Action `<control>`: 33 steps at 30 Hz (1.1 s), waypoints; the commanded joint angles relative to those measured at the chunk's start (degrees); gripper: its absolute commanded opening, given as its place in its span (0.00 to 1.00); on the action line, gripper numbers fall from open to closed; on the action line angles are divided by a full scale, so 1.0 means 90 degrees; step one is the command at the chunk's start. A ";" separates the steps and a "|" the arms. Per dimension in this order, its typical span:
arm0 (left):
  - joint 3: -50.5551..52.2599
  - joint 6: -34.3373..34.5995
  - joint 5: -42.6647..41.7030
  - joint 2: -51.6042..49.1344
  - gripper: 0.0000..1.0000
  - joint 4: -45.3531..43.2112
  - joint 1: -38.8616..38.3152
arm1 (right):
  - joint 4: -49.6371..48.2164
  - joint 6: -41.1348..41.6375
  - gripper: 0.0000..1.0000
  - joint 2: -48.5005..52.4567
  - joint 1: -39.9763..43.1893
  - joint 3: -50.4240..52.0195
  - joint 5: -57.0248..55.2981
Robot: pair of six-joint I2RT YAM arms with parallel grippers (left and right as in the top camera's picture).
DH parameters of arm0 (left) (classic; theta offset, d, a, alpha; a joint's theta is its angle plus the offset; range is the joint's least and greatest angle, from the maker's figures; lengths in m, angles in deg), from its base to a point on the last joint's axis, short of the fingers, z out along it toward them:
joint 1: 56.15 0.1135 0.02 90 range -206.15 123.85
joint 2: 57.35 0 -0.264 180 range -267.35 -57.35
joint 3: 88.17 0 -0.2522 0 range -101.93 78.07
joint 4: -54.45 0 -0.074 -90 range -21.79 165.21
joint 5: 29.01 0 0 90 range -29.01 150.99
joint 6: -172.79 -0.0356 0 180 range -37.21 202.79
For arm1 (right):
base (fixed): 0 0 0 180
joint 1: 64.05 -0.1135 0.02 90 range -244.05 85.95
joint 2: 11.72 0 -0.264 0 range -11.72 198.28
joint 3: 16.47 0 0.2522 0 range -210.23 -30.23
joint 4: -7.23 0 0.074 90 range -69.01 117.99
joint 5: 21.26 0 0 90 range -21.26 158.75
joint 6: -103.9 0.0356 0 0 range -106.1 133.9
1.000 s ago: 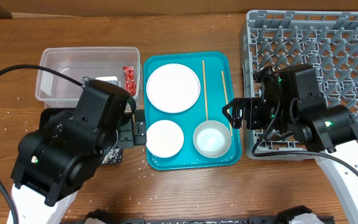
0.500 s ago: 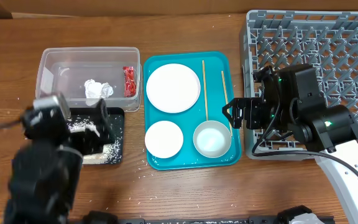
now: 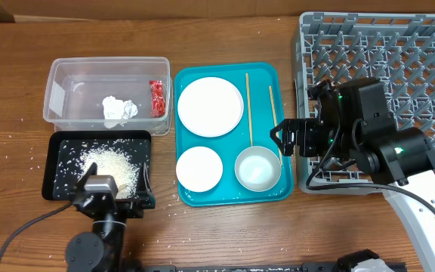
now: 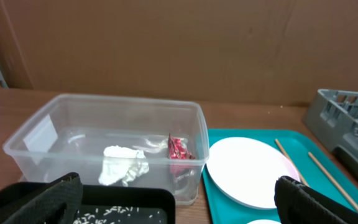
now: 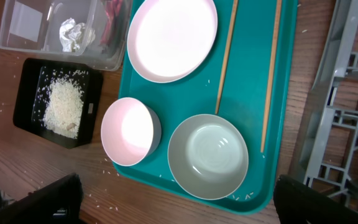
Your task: Sort waste into correct bins and load items into the dishwasher
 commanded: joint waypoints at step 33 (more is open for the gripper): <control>0.1802 0.0287 -0.0032 0.0291 1.00 -0.0937 0.0260 | -0.0384 0.0032 1.00 -0.0010 -0.0039 0.0010 0.0537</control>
